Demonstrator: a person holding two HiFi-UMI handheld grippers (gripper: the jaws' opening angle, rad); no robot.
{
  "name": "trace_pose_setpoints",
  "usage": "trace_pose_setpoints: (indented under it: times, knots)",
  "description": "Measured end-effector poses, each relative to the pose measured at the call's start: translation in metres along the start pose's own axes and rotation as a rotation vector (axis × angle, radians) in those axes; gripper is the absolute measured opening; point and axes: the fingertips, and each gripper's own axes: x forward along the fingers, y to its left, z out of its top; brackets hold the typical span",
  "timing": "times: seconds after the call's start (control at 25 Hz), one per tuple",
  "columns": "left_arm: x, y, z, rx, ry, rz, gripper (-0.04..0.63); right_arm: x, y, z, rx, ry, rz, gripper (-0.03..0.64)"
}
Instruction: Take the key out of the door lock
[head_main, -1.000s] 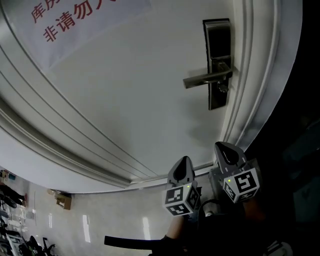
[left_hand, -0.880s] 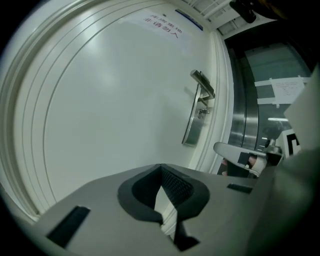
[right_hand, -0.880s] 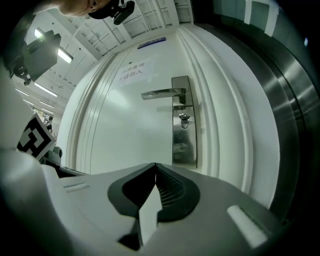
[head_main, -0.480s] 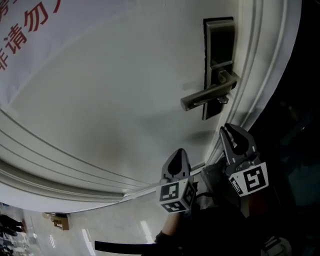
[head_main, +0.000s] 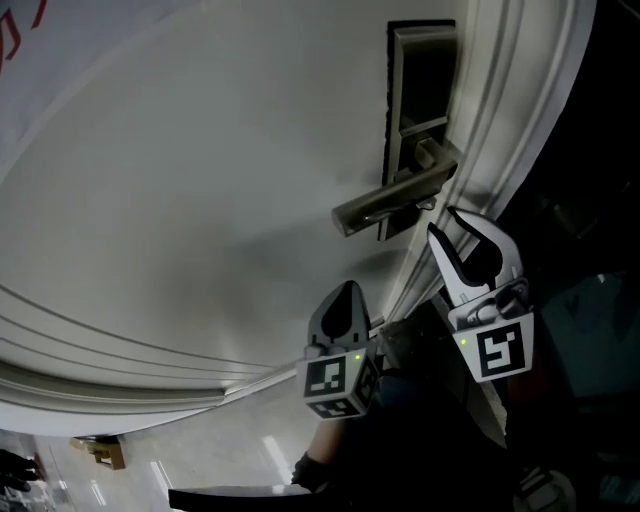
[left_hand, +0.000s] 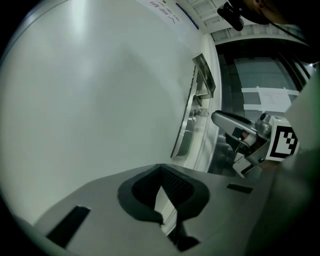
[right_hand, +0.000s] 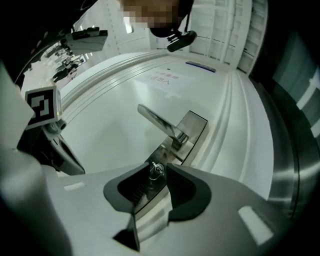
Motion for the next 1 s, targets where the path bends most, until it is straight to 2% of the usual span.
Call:
trace_pose_setpoints:
  times: [0.2,0.4,0.56,0.72,0.8,1.0]
  knots:
    - [0.007,-0.006,0.005,0.018,-0.004,0.012,0.0,0.017,-0.001,-0.006,-0.172,0.026,0.055,0.077]
    - [0.008,-0.009,0.01,-0.005,-0.005,0.036,0.0,0.027,0.004,-0.007,-0.276,0.017,0.101,0.075]
    - [0.007,-0.006,0.014,0.005,-0.042,0.047,0.0,0.035,0.006,-0.007,-0.379,0.011,0.088,0.074]
    - [0.009,-0.007,0.02,-0.008,-0.046,0.039,0.0,0.036,0.006,-0.01,-0.422,0.042,0.077,0.07]
    - [0.011,-0.008,0.022,-0.005,-0.045,0.034,0.0,0.037,0.004,-0.011,-0.443,0.048,0.058,0.041]
    - [0.016,-0.013,0.026,-0.013,-0.062,0.007,0.0,0.038,0.003,-0.011,-0.479,0.07,0.046,0.017]
